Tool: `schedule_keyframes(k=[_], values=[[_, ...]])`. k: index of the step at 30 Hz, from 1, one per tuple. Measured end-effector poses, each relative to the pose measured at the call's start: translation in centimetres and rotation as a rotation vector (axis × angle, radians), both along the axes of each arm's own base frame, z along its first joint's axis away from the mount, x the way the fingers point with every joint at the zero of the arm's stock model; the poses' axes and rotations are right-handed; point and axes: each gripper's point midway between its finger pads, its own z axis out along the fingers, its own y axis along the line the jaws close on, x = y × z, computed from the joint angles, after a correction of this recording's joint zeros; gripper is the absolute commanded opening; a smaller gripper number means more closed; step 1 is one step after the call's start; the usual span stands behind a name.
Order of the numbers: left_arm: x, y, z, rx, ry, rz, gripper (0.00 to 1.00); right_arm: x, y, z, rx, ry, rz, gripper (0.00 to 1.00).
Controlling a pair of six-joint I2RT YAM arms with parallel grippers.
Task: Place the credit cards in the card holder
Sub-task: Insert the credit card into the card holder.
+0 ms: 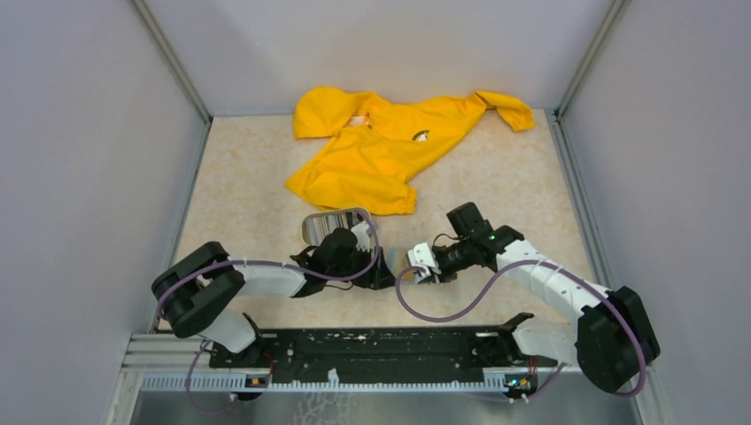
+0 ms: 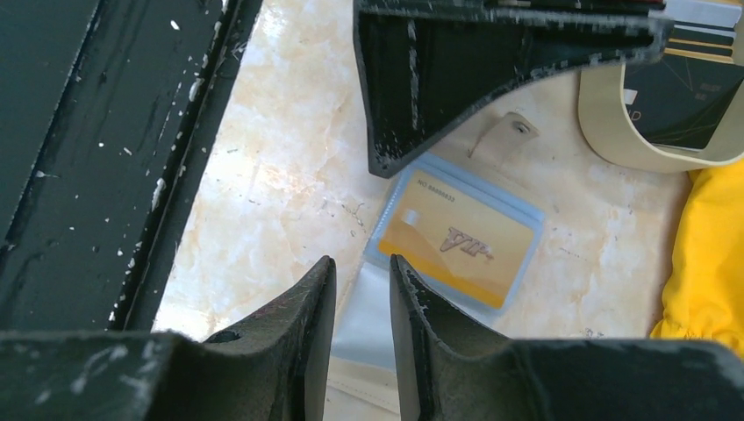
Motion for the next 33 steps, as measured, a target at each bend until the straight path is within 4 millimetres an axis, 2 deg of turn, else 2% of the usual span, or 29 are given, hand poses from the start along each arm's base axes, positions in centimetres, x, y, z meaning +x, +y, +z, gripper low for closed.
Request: schedule_keyframes(k=[4, 8, 12, 16, 22, 28, 33], values=[[-0.8, 0.7, 1.0, -0.035, -0.01, -0.003, 0.61, 0.4, -0.3, -0.5, -0.027, -0.014, -0.007, 0.22], [-0.6, 1.0, 4.5, -0.125, -0.095, 0.013, 0.61, 1.1, -0.6, -1.7, -0.071, -0.002, -0.038, 0.12], [0.0, 0.9, 5.7, -0.166, -0.14, 0.034, 0.6, 2.1, -0.5, -3.1, -0.11, 0.065, -0.127, 0.09], [0.5, 0.6, 5.1, -0.165, -0.139, 0.055, 0.54, 3.3, -0.3, -3.7, -0.125, 0.099, -0.216, 0.09], [0.9, 0.6, 2.4, -0.109, -0.092, 0.08, 0.5, 5.0, -0.3, -4.8, -0.158, 0.134, -0.338, 0.07], [1.8, 0.1, 2.3, -0.099, -0.098, 0.102, 0.5, 5.9, -0.5, -6.0, -0.193, 0.176, -0.433, 0.05], [2.0, -0.1, 1.5, -0.084, -0.086, 0.103, 0.49, 6.5, -0.2, -6.1, -0.193, 0.201, -0.471, 0.04]])
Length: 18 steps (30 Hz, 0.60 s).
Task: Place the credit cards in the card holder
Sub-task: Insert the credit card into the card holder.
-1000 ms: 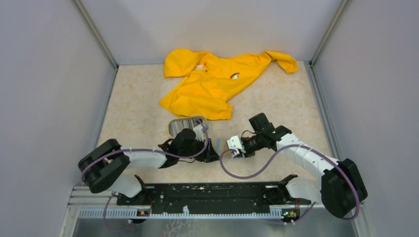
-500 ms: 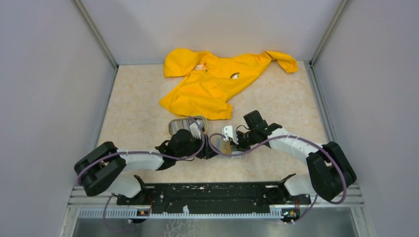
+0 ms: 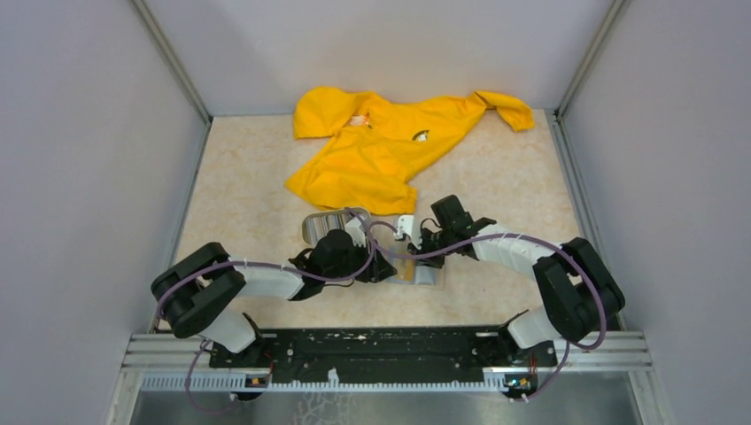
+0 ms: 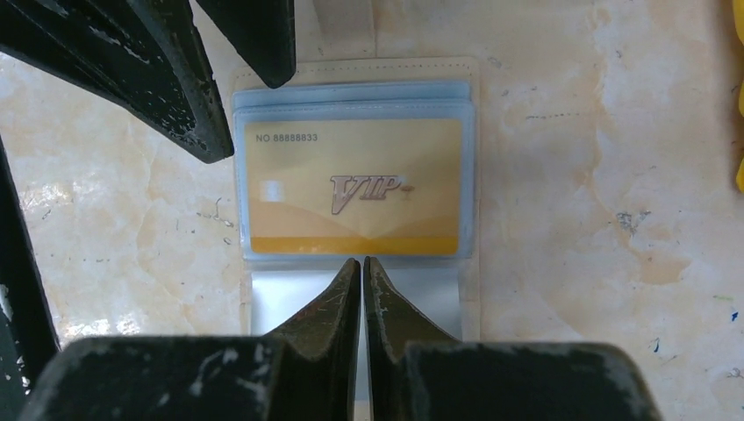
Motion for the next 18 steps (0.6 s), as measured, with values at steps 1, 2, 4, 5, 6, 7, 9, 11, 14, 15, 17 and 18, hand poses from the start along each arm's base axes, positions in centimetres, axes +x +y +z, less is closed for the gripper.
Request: schedule_keyframes(k=[1, 2, 4, 5, 6, 7, 9, 11, 14, 15, 17, 18], values=[[0.0, 0.0, -0.2, 0.003, 0.003, 0.0, 0.48, 0.1, 0.1, 0.0, 0.002, 0.001, -0.005, 0.04], [0.0, 0.0, -0.3, 0.005, 0.005, 0.001, 0.47, 0.1, 0.1, 0.0, 0.004, 0.003, -0.011, 0.04], [0.1, -0.1, -0.5, 0.007, 0.007, 0.001, 0.46, 0.2, 0.2, 0.1, 0.009, 0.006, -0.021, 0.03], [0.1, -0.1, -0.5, 0.007, 0.007, 0.001, 0.45, 0.2, 0.2, 0.1, 0.01, 0.008, -0.025, 0.03], [0.1, -0.2, -0.5, 0.006, 0.006, 0.001, 0.46, 0.2, 0.2, 0.1, 0.01, 0.011, -0.028, 0.03], [0.2, -0.2, -0.5, 0.004, 0.005, 0.001, 0.45, 0.2, 0.2, 0.0, 0.01, 0.016, -0.032, 0.03], [0.2, -0.2, -0.4, 0.002, 0.003, 0.001, 0.45, 0.2, 0.2, -0.3, 0.005, 0.027, -0.037, 0.03], [0.2, -0.2, -0.4, 0.002, 0.002, 0.002, 0.45, 0.1, 0.1, -0.7, -0.003, 0.04, -0.039, 0.03], [0.4, -0.4, -0.2, -0.003, -0.003, 0.005, 0.45, 0.0, 0.0, -1.1, -0.016, 0.056, -0.045, 0.02], [0.5, -0.5, 0.0, -0.006, -0.007, 0.006, 0.46, 0.1, 0.0, -1.2, -0.02, 0.058, -0.046, 0.02], [0.8, -0.7, 0.2, -0.01, -0.012, 0.008, 0.46, 0.4, 0.2, -1.2, -0.024, 0.062, -0.048, 0.02], [0.8, -0.8, 0.3, -0.011, -0.013, 0.009, 0.47, 0.5, 0.2, -1.2, -0.026, 0.061, -0.048, 0.02]])
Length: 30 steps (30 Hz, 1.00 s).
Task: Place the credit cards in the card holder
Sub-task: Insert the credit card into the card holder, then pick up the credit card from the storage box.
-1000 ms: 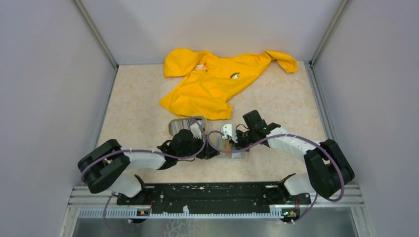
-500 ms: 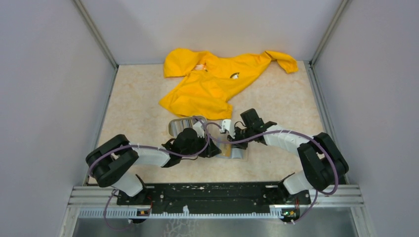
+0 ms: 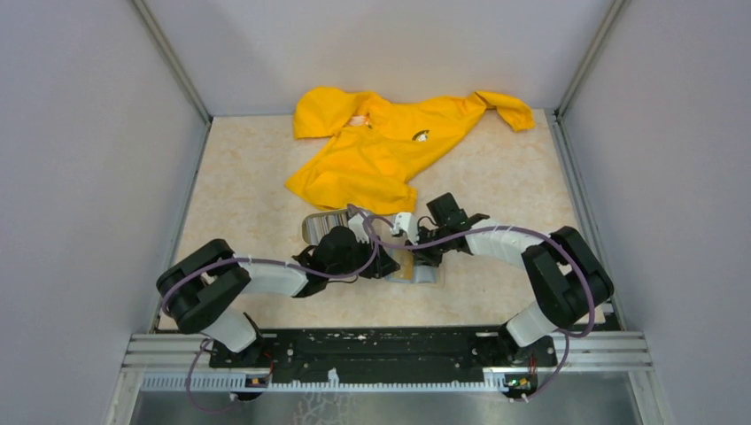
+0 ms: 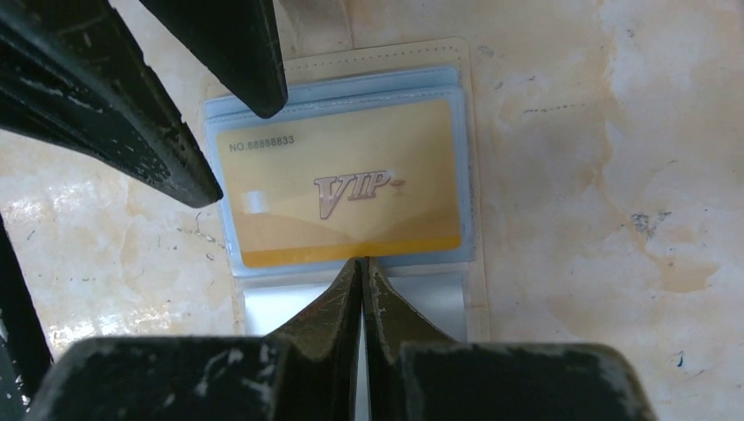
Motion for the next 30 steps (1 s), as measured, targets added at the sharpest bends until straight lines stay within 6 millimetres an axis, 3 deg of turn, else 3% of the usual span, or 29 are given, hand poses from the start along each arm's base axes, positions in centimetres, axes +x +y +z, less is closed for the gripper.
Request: schedule_keyframes(k=[30], values=[[0.4, -0.7, -1.8, 0.067, 0.038, -0.015, 0.49, 0.1, 0.0, -0.2, -0.015, 0.02, -0.011, 0.02]])
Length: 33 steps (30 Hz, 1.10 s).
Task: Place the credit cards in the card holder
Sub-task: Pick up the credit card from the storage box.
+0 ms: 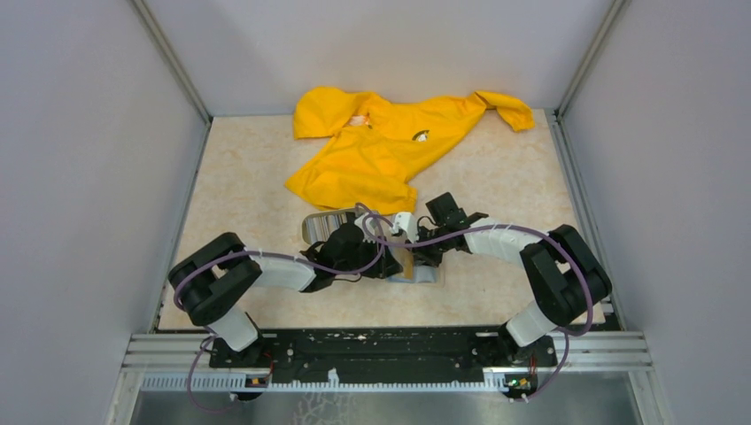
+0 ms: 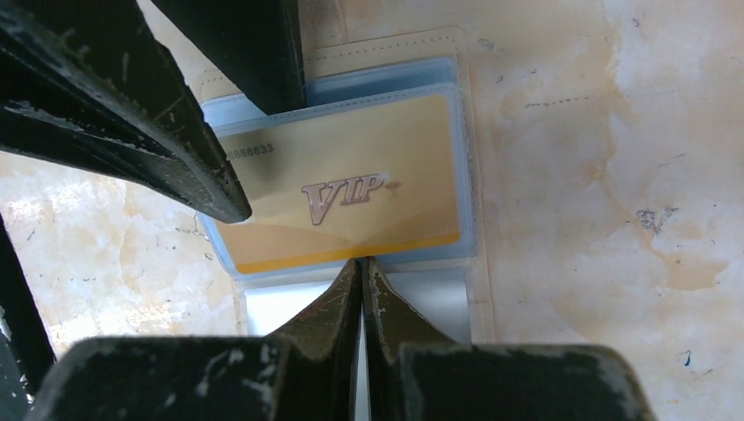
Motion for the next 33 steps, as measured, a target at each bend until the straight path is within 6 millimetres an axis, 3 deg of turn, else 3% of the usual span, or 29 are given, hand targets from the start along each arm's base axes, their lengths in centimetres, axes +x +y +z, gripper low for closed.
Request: schedule_keyframes(k=[6, 14, 19, 29, 33], values=[[-0.5, -0.3, 0.3, -0.018, 0.022, -0.021, 0.5, -0.1, 0.0, 0.0, 0.001, 0.007, -0.005, 0.02], [-0.7, -0.9, 2.6, -0.083, -0.004, -0.043, 0.49, -0.2, -0.2, 0.2, 0.029, 0.042, -0.022, 0.05], [-0.8, -1.0, 2.7, -0.088, -0.003, -0.048, 0.49, -0.2, -0.3, 0.8, 0.059, 0.058, -0.032, 0.07], [-1.5, -2.4, 3.7, -0.175, 0.005, -0.119, 0.52, 0.8, -0.8, 3.3, 0.154, 0.104, -0.105, 0.36], [-2.2, -3.2, 3.0, -0.197, 0.038, -0.163, 0.54, 0.9, -0.6, 3.7, 0.162, 0.161, -0.159, 0.38]])
